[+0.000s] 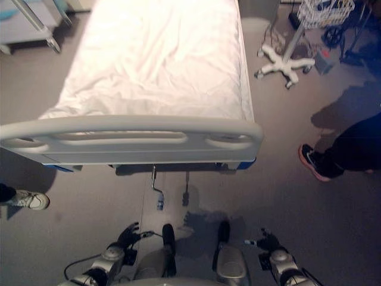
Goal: Raise the hospital bed
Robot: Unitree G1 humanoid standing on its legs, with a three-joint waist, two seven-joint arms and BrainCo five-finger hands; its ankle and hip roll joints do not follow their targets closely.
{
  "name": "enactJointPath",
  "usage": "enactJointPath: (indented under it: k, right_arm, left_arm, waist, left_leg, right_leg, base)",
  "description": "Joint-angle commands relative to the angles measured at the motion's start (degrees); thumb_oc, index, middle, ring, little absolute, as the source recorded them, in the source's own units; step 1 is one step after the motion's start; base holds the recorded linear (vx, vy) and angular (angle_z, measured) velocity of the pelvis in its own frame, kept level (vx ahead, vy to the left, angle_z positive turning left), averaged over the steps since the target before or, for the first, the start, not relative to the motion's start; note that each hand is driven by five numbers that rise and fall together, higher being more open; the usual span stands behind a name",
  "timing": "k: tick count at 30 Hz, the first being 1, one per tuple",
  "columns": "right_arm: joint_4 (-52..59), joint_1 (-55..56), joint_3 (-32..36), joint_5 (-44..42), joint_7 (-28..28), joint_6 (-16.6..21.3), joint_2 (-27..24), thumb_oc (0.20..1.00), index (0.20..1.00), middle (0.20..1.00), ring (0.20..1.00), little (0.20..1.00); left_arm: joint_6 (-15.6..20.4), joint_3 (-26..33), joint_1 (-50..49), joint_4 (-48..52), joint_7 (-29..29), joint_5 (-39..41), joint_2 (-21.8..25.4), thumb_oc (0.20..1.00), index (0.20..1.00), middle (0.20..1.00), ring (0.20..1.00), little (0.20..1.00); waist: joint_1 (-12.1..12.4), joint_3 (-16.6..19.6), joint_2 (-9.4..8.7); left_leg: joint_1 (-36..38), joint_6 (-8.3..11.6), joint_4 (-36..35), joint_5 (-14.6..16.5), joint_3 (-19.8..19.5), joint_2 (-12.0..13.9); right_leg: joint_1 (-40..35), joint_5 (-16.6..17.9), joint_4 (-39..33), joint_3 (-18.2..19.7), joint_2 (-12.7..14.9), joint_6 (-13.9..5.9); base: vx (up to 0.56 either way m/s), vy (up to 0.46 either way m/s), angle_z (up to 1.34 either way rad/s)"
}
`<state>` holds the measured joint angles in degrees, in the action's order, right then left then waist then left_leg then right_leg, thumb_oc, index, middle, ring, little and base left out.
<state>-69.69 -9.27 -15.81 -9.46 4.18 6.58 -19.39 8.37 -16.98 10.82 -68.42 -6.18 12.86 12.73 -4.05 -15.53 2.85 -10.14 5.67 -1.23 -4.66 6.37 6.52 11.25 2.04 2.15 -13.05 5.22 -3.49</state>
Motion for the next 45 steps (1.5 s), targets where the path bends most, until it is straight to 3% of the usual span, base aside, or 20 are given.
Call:
enactJointPath:
  k: [1,13,20,22,28,29,30,45]
  right_arm:
    - [4.65,-3.76,-3.84,0.58,2.37,2.24,-0.52,1.000,1.000,1.000,1.000,1.000]
    - [13.71,-11.76,-6.54,0.21,5.67,3.85,-3.47,1.000,1.000,1.000,1.000,1.000]
    - [15.73,-12.71,-6.55,-0.46,6.11,4.36,-4.16,1.000,1.000,1.000,1.000,1.000]
    - [20.71,-14.88,-6.84,-1.26,7.32,5.45,-6.29,1.000,1.000,1.000,1.000,1.000]
    - [22.35,-15.58,-7.10,-1.58,7.63,5.96,-7.06,1.000,1.000,1.000,1.000,1.000]
    - [26.02,-16.85,-8.21,-1.60,8.48,6.70,-8.13,1.000,1.000,1.000,1.000,1.000]
    - [26.63,-17.22,-8.57,-1.56,8.63,6.72,-8.13,1.000,1.000,1.000,1.000,1.000]
    - [29.14,-18.47,-11.25,-0.92,9.09,7.84,-8.68,1.000,1.000,1.000,1.000,1.000]
  left_arm:
    - [2.25,1.42,4.20,0.87,-2.83,3.61,3.04,1.000,1.000,1.000,1.000,1.000]
    - [3.50,0.31,15.01,5.08,-7.12,7.61,7.19,1.000,1.000,1.000,1.000,1.000]
    - [3.62,0.03,16.90,5.89,-7.62,8.03,8.41,1.000,1.000,1.000,1.000,1.000]
    - [4.11,0.23,21.60,7.30,-9.24,9.78,12.28,1.000,1.000,1.000,1.000,1.000]
    - [4.35,0.09,23.34,8.11,-9.66,10.58,13.79,1.000,1.000,1.000,1.000,1.000]
    - [4.68,-0.04,27.74,8.72,-11.41,11.52,16.90,1.000,1.000,1.000,1.000,1.000]
    - [4.67,-0.34,28.56,8.46,-11.71,11.67,17.41,1.000,1.000,1.000,1.000,1.000]
    - [4.50,-1.52,31.47,7.23,-13.07,11.35,19.11,1.000,1.000,1.000,1.000,1.000]
  waist:
    - [-1.92,-2.97,-4.80]
    - [-3.82,-8.41,-6.50]
    - [-4.26,-9.37,-6.81]
    - [-5.37,-11.79,-7.71]
    - [-5.77,-12.64,-7.96]
    - [-6.60,-14.22,-9.20]
    - [-6.64,-14.22,-9.27]
    - [-7.12,-14.26,-10.05]
  left_leg:
    - [-4.08,-2.20,3.46,-0.13,0.83,-3.15]
    - [-18.35,-1.51,7.58,-1.68,1.33,-2.47]
    - [-21.28,-1.33,8.56,-1.91,1.17,-2.44]
    - [-29.70,-1.27,12.18,-1.54,0.86,-1.91]
    - [-32.96,-1.35,14.14,-1.20,0.85,-1.55]
    - [-37.53,-0.87,15.72,0.66,0.35,-0.44]
    - [-38.85,-0.87,16.21,0.88,0.25,-0.34]
    - [-43.47,-0.91,15.33,0.23,-0.56,-0.49]
  right_leg:
    - [5.03,0.85,4.34,1.87,1.33,-4.39]
    - [19.93,2.90,8.20,2.47,1.54,-4.49]
    - [22.33,3.24,8.79,2.51,1.59,-4.52]
    - [30.09,3.88,10.99,2.97,1.80,-4.46]
    - [32.95,4.15,11.92,3.27,1.88,-4.42]
    - [37.34,3.64,12.43,3.73,1.53,-5.22]
    - [38.68,3.75,12.77,3.78,1.46,-5.22]
    - [43.39,3.94,12.11,3.54,1.43,-4.95]
  base:
    - [-0.11,0.000,-0.09]
    - [-0.09,-0.009,-0.04]
    - [-0.04,-0.016,-0.03]
    - [-0.13,-0.035,-0.02]
    - [-0.01,-0.013,-0.01]
    - [0.05,-0.053,-0.07]
    - [0.05,-0.066,-0.06]
    - [0.01,-0.009,-0.03]
